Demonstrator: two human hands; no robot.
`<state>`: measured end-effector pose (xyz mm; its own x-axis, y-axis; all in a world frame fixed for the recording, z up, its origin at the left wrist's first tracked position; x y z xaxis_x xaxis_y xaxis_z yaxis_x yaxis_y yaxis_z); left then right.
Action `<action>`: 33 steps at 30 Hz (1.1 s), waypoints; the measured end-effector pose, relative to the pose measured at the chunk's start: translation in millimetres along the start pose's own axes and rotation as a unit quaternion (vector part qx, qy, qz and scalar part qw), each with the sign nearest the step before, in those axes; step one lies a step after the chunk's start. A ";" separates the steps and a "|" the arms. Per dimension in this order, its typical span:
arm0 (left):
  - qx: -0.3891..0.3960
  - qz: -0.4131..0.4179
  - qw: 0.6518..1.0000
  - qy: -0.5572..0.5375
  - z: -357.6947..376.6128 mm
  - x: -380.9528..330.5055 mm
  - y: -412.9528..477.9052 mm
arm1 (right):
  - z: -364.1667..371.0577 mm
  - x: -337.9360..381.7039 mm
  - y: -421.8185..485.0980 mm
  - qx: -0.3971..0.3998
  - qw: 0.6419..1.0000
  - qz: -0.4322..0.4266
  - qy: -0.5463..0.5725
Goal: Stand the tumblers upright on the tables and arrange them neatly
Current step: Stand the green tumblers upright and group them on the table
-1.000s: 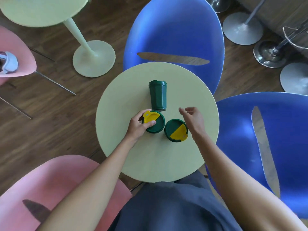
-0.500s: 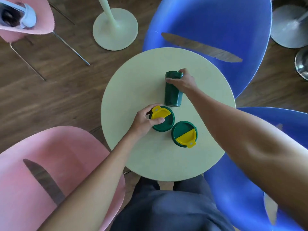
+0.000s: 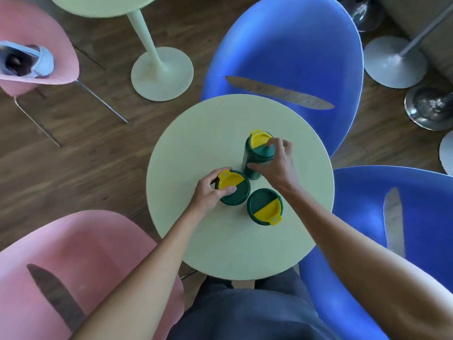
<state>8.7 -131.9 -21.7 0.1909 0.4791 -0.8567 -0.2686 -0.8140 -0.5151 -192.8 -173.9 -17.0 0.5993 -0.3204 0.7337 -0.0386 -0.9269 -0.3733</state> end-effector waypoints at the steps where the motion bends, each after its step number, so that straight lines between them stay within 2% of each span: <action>1: 0.000 0.000 1.000 0.002 0.1 -0.8 -0.4 | -1.8 -1.6 -5.6 0.000 1.000 -0.007 0.000; 9: -0.034 0.011 0.998 0.050 -1.3 0.5 1.1 | -10.3 -4.8 -18.3 0.017 0.999 0.017 0.020; 13: -0.035 0.013 0.998 0.057 -2.9 1.2 0.5 | -23.3 -4.6 -9.0 0.108 0.991 0.055 0.060; 17: -0.038 0.012 0.997 0.060 -3.7 1.0 -2.2 | -27.8 -12.7 -3.4 0.197 0.967 0.097 0.127; 23: -0.025 0.009 0.997 0.071 -3.9 0.8 -6.8 | -23.7 -22.3 -8.5 0.203 0.950 0.097 0.216; 33: -0.025 0.009 0.997 0.077 -5.3 1.9 -10.1 | -26.7 -21.6 -3.4 0.234 0.949 0.090 0.191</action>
<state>16.7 -124.5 -18.0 0.3301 0.4120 -0.8493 -0.2270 -0.8386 -0.4951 -227.0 -169.1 -16.4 0.2787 -0.5955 0.7534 0.3002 -0.6912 -0.6574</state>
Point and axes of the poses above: each hand's wrist, its own y-axis towards the middle knuckle, its own z-axis out of the palm, x = y × z, the point moved 2 cm from there along y, towards the middle knuckle, and after that the axes turned 9 degrees about x, right-handed, at the moved point
